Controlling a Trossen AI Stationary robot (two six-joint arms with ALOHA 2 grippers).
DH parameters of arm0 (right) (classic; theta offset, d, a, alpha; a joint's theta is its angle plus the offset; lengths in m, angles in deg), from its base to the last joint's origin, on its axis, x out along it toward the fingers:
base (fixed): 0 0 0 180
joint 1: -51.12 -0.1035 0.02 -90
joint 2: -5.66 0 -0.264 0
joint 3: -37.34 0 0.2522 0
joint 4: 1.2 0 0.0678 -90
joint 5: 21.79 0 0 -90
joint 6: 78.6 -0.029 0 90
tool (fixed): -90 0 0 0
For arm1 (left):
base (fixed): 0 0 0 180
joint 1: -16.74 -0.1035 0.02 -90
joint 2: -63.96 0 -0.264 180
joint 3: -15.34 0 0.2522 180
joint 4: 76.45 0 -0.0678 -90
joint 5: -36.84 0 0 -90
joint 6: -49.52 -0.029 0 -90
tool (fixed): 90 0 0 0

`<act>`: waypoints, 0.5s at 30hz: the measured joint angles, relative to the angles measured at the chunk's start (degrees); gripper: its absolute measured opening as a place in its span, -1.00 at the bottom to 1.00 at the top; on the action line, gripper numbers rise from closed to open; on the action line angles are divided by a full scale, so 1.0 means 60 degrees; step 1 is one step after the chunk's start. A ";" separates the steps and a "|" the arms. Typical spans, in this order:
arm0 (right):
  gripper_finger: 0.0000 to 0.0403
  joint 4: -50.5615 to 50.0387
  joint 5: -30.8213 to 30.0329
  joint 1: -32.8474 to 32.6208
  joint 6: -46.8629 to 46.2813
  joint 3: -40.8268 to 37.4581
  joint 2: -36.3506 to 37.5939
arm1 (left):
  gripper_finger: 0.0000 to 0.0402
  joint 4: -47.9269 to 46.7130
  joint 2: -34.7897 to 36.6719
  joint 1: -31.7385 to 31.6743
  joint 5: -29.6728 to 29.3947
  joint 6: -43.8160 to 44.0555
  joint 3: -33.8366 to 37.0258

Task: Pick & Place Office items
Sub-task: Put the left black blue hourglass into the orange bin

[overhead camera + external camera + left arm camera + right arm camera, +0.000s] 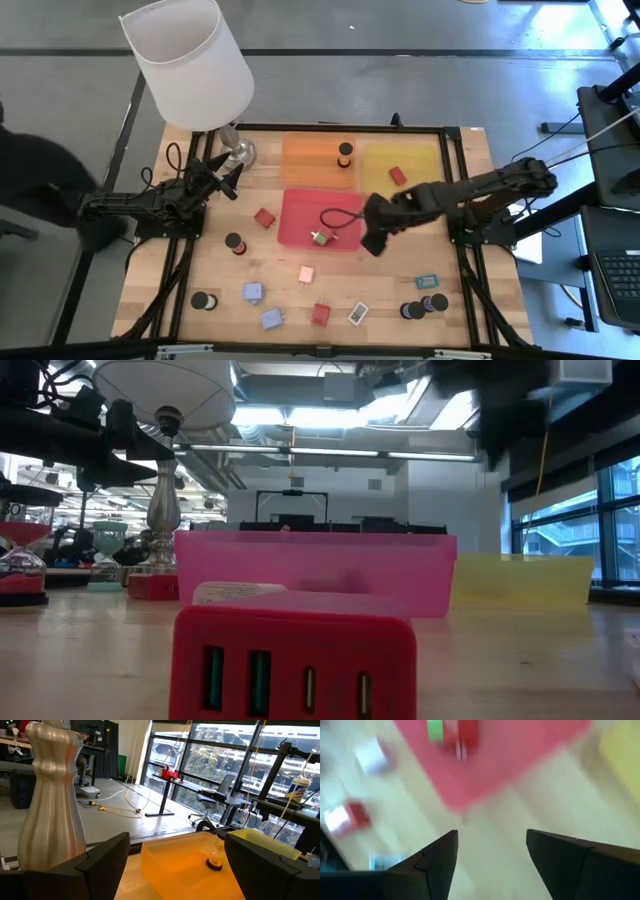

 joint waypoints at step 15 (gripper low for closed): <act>0.18 -0.1568 0.1755 -0.3653 -0.5617 0.0000 0.0207 | 0.60 0.0003 0.0000 -0.0001 0.0000 0.0000 0.0001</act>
